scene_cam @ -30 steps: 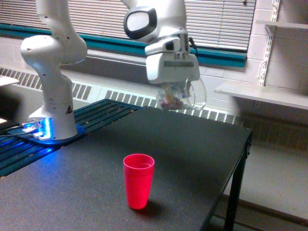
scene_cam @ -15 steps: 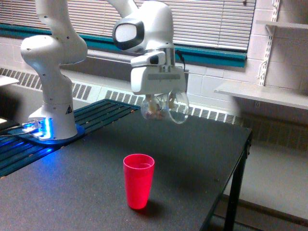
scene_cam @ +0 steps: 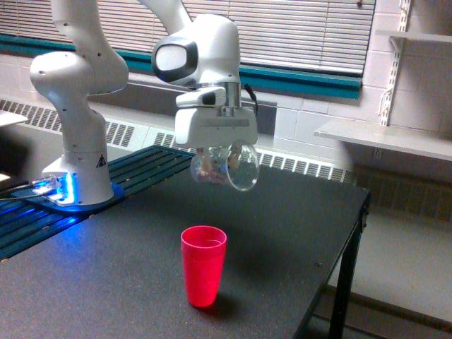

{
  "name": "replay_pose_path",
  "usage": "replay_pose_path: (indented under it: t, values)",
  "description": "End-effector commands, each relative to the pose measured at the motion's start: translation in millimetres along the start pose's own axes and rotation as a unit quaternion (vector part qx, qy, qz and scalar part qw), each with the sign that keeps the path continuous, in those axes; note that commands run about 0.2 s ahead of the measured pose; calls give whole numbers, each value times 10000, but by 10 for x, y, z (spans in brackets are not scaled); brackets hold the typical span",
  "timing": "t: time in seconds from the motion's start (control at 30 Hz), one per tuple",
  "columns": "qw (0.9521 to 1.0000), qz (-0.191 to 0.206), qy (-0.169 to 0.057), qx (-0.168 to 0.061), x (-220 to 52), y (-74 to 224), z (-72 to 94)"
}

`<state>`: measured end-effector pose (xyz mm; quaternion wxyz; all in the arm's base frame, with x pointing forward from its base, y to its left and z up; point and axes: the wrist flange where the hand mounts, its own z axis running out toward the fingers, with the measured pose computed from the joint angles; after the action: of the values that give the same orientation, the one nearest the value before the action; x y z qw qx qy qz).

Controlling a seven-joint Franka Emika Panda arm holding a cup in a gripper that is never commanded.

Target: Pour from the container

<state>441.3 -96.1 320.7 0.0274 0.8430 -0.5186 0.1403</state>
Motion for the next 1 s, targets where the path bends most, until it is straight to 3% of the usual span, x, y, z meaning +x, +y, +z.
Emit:
replay_pose_path:
  t: [0.03,1.0]
  values:
    - [9995,308,76,-2,150,132,-8]
    - [9976,554,-115,-397,498,495,323]
